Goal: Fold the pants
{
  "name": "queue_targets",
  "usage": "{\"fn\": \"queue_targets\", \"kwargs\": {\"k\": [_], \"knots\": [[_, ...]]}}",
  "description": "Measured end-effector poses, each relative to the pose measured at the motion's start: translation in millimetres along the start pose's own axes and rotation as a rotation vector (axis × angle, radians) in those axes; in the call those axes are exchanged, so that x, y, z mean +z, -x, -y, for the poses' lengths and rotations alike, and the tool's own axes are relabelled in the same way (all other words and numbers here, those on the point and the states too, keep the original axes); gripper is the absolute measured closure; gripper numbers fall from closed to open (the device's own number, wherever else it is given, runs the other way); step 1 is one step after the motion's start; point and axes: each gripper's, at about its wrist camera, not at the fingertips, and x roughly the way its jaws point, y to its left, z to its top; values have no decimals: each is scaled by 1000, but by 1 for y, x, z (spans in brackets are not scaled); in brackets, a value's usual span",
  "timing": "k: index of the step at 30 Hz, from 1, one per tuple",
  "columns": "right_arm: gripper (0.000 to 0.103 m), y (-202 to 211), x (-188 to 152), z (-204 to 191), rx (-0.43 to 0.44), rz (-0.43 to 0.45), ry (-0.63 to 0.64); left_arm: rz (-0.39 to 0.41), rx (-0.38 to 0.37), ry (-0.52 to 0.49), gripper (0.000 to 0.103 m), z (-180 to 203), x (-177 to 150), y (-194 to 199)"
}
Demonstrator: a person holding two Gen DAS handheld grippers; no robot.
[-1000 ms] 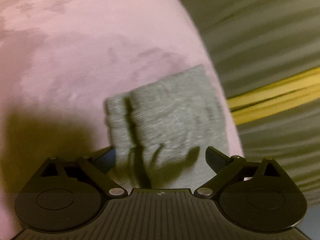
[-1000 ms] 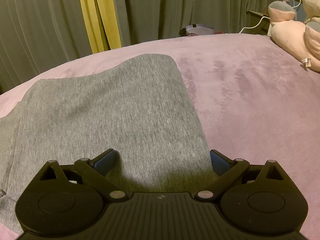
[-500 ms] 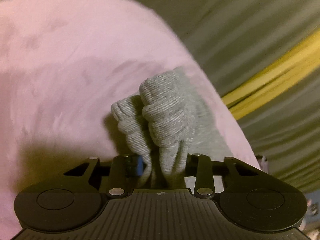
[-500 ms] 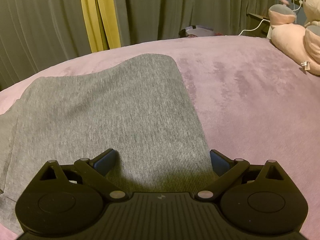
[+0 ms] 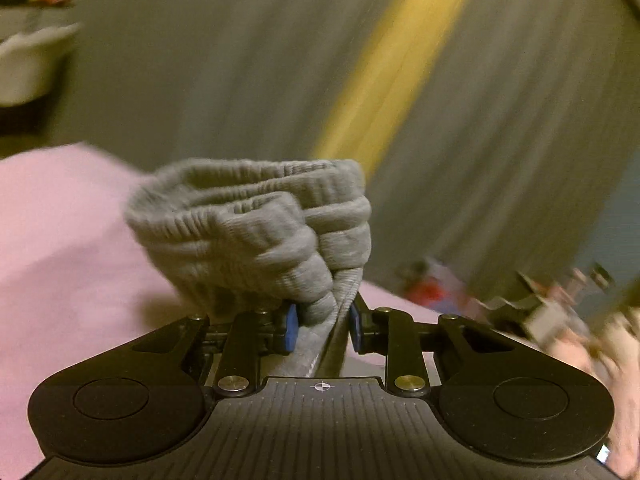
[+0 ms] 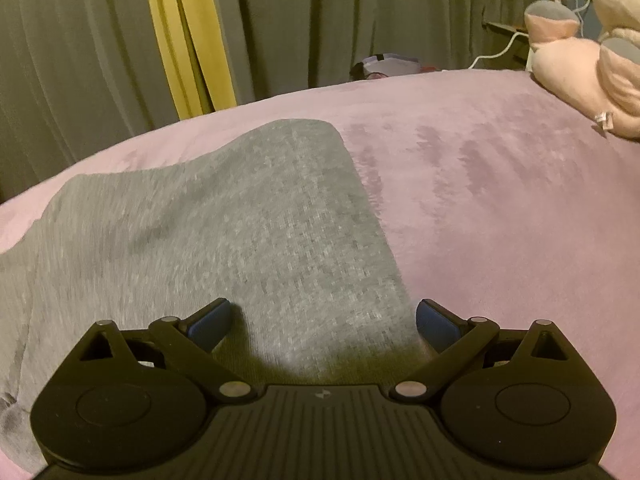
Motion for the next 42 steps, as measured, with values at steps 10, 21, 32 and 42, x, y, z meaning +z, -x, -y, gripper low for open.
{"fn": "queue_targets", "kwargs": {"k": [10,21,32,42], "knots": [[4,14,1,20,74,75,-129,-352,-147,-338,43,149,-109,-86],[4,33,1,22,261,189,-148,-321,213,-137,14,47,-84,-56],[4,-8,5,14,564,-78,-432,-289,476,246,14,-73,-65,-35],[4,-46,7,-15,616,-79,-567,-402,412,329,14,-82,-84,-61]]}}
